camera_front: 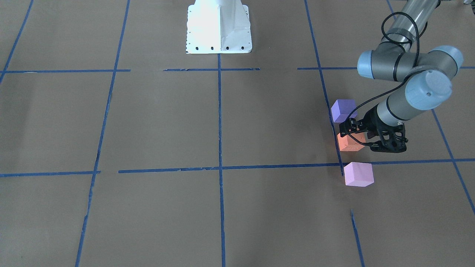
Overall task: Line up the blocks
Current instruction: 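Open the left gripper and withdraw it away from the cubes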
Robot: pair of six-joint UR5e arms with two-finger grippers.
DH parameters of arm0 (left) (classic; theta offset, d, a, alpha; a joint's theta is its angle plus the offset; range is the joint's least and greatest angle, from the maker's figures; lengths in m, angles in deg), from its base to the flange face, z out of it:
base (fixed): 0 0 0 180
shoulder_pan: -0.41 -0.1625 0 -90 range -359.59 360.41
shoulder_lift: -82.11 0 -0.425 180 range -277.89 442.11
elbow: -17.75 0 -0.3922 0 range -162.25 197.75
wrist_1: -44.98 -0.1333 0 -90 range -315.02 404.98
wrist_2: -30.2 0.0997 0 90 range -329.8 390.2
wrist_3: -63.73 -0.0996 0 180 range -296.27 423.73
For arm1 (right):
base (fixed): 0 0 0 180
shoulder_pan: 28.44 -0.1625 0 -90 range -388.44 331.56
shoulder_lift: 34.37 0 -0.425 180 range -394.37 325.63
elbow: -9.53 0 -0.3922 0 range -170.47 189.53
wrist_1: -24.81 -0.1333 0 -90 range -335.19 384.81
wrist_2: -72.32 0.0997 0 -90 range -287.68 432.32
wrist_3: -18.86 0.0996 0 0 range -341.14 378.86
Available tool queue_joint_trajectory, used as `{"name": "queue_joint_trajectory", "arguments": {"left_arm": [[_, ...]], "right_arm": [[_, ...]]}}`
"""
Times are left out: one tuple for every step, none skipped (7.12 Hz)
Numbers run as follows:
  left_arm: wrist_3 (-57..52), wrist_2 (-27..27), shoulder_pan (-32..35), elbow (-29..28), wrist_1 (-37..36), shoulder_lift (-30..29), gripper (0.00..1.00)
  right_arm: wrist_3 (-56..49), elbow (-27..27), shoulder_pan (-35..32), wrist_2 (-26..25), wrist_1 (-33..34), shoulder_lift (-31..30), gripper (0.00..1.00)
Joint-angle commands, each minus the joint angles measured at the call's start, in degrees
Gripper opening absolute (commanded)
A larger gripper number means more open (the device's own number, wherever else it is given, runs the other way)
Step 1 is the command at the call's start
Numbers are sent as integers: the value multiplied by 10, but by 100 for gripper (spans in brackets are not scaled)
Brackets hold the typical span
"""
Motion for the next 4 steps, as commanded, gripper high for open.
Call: {"name": "queue_joint_trajectory", "arguments": {"left_arm": [[-1,7,18,32,-31,2,100],[-3,7,34,54,-53,3,100],[-6,7,55,76,-69,10,100],[-8,7,71,100,-70,28,100]], "right_arm": [[0,0,0,0,0,0,100],[0,0,0,0,0,0,100],[0,0,0,0,0,0,100],[0,0,0,0,0,0,100]]}}
